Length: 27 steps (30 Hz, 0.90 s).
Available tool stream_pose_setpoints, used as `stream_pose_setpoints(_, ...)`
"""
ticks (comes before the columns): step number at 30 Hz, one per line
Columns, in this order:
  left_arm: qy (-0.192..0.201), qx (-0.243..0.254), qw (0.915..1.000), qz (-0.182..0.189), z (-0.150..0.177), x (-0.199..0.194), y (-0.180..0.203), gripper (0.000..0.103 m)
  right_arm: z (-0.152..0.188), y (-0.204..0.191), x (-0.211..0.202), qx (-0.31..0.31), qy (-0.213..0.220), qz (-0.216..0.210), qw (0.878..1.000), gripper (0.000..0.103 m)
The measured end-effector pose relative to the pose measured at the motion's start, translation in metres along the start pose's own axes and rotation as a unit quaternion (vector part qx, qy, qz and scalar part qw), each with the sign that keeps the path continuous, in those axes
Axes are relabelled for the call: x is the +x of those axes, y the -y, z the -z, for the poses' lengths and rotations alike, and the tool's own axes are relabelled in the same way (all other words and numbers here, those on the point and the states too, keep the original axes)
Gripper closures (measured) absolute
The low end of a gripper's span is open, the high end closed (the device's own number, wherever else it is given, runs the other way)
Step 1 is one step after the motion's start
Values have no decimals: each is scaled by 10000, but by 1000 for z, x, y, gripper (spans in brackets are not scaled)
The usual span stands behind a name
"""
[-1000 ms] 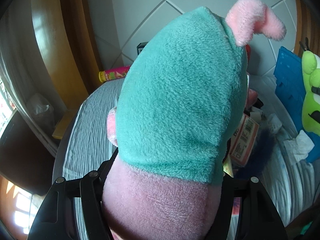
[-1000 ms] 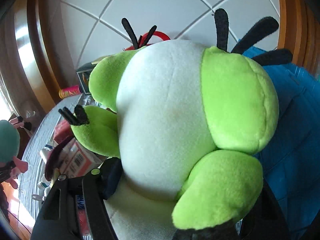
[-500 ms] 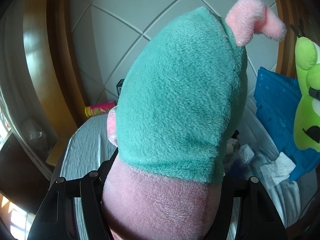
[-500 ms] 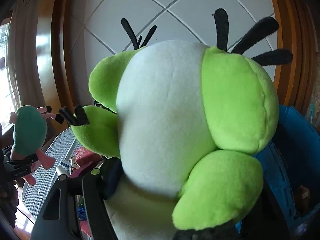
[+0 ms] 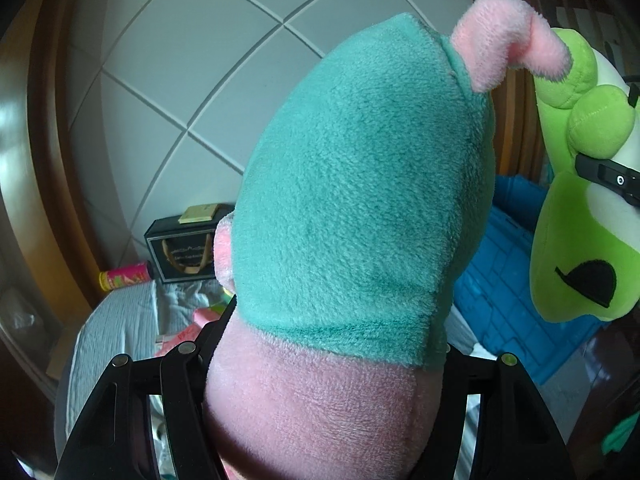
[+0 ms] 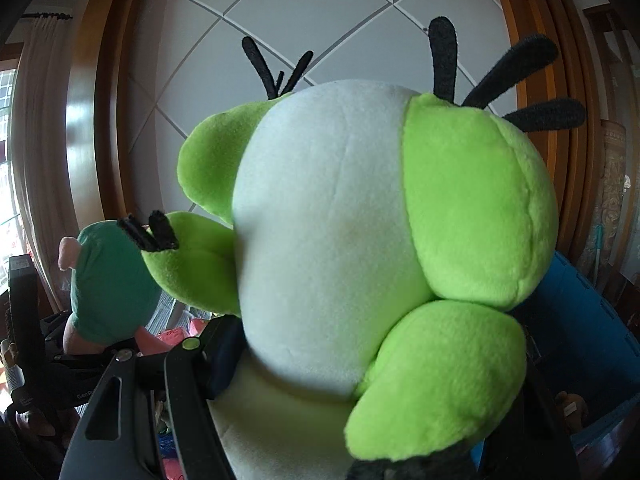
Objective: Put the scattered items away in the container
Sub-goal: 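Carry the plush pig and frog toward the blue crate with both tools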
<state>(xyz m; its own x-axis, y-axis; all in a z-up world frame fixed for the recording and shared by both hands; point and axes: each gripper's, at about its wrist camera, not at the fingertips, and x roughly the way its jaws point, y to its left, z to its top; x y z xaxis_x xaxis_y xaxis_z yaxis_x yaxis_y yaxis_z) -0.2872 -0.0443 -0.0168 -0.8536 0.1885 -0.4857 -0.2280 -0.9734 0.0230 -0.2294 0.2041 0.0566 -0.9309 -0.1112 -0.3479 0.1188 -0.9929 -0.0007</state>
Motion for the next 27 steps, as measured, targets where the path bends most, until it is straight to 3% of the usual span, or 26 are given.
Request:
stream_pose_setpoints(7, 231, 69, 9996, 178, -27, -2, 93, 37, 3, 80, -33, -14, 135, 156, 9998, 35)
stream_pose_setpoints(18, 364, 169, 9984, 396, -57, 17, 251, 37, 18, 247, -77, 64, 104, 663, 9977, 34)
stream_pose_setpoints(27, 382, 345, 9976, 454, -70, 38, 318, 37, 40, 327, -95, 239, 27, 926, 9954, 34)
